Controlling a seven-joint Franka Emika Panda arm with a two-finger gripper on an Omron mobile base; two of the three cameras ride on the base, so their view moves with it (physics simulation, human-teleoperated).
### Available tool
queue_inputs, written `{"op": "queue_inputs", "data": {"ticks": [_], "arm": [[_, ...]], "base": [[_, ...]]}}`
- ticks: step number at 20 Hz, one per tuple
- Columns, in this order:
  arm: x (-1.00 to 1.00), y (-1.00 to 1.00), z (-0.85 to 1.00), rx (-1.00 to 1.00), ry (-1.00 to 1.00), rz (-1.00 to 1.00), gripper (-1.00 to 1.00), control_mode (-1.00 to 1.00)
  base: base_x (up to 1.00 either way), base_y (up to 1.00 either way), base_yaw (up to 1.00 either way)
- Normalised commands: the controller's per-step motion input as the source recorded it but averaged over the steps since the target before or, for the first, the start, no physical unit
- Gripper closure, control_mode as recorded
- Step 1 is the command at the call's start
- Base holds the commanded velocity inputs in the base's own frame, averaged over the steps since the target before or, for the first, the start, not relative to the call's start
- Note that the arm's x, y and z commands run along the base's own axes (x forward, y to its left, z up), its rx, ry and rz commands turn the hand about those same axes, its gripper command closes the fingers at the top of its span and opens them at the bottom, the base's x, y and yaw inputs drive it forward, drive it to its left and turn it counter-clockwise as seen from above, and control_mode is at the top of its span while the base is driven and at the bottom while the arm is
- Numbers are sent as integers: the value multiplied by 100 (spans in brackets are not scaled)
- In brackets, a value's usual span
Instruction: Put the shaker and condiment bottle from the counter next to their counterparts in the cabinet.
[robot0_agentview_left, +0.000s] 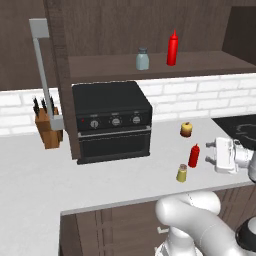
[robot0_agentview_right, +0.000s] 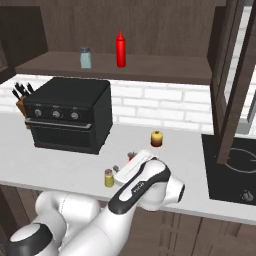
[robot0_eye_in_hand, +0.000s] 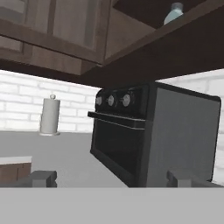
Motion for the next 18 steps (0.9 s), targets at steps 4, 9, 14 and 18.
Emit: {"op": "queue_inputs", "data": {"ticks": [4,9,14,18], "arm": [[0,1,-32,0,9,4,-100,-100],[8,-7,-16,0,4,0,-100,-100],[12,-18,-11,0,2,0,-100,-100],[16,-19,-8,0,2,0,-100,-100]], "base": [[0,0,0],[0,0,0],[0,0,0],[0,0,0]]}}
